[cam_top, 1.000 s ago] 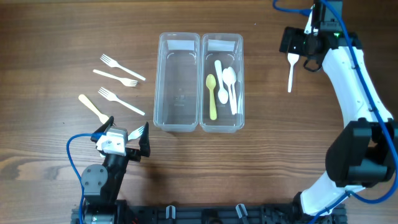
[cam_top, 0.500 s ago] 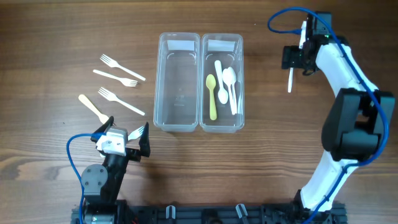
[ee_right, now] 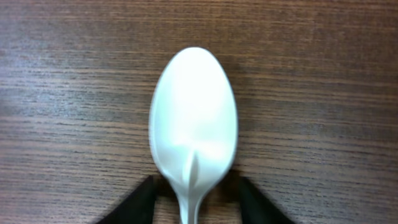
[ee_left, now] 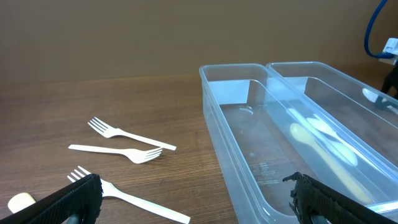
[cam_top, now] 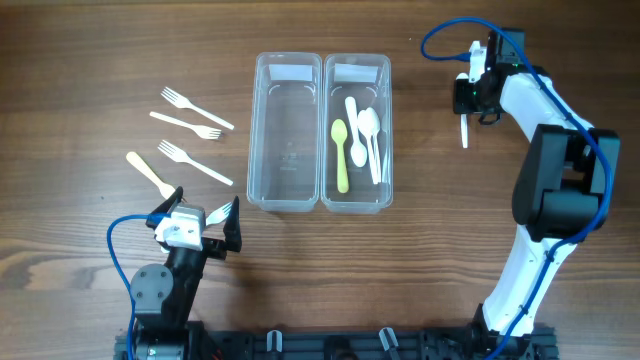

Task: Pack container
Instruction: 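Carry the white spoon over the right container and drop it in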

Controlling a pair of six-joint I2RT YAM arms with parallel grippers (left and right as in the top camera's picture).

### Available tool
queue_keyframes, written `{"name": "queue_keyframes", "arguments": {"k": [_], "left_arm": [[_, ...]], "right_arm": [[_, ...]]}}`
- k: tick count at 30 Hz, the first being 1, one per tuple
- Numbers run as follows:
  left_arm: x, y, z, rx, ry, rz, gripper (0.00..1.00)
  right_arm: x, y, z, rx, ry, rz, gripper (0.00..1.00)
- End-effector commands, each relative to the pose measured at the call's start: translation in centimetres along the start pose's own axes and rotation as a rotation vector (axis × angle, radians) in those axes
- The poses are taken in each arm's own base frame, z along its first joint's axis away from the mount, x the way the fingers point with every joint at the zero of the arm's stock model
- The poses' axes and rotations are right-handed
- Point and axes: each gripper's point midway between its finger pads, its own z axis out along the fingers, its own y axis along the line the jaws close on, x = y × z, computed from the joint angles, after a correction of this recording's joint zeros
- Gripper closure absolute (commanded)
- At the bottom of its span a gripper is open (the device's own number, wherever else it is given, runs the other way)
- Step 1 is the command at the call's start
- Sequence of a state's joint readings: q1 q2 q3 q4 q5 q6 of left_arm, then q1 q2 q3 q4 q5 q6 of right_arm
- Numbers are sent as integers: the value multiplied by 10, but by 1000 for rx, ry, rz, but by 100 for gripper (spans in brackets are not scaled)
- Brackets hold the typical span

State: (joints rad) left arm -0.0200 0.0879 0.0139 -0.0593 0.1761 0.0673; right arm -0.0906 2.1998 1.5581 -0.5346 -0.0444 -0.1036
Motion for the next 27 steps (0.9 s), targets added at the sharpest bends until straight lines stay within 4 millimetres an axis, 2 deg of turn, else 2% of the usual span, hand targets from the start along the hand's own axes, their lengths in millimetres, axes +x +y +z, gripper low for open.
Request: {"name": "queue_keyframes", "arguments": {"k": [1,3,5,7,8,11,13,14,15,17,18,21,25,27], "left_arm": [[3,-1,0,2,5,15,0],[3,-1,0,2,5,15,0],[3,-1,0,2,5,15,0],[3,-1,0,2,5,15,0],[3,-1,0,2,5,15,0],[3,-1,0,2,5,15,0],[3,-1,0,2,4,15,0],[3,-1,0,2,5,15,0],[3,-1,0,2,5,15,0],[3,-1,0,2,5,15,0],[3,-1,0,2,5,15,0],[3,-1,0,2,5,15,0],[3,-1,0,2,5,15,0],[3,-1,0,2,5,15,0]], "right_arm": [[15,2,11,-6,50,2,78],[23,3,11,-10,85,4,94],[25,3,10,-11,94,4,96],[12,2,3,-8,59,9,96],[-2,3,-6,-5,23,28,96],[-71,18,-72,-33,-185,15,96],[-109,54,-130,-140,-333,-39,96],[-119,75,-152,-200,-384,-72,96],[-122,91,-166,-246,-412,-94,96],[-119,140,-190,-354,-429,-135,96],[-112,164,-192,-397,-406,-152,96],[-83,215,-181,-426,-318,-236,96],[-61,231,-162,-354,-265,-275,96],[-42,234,-147,-353,-202,-280,96]]}}
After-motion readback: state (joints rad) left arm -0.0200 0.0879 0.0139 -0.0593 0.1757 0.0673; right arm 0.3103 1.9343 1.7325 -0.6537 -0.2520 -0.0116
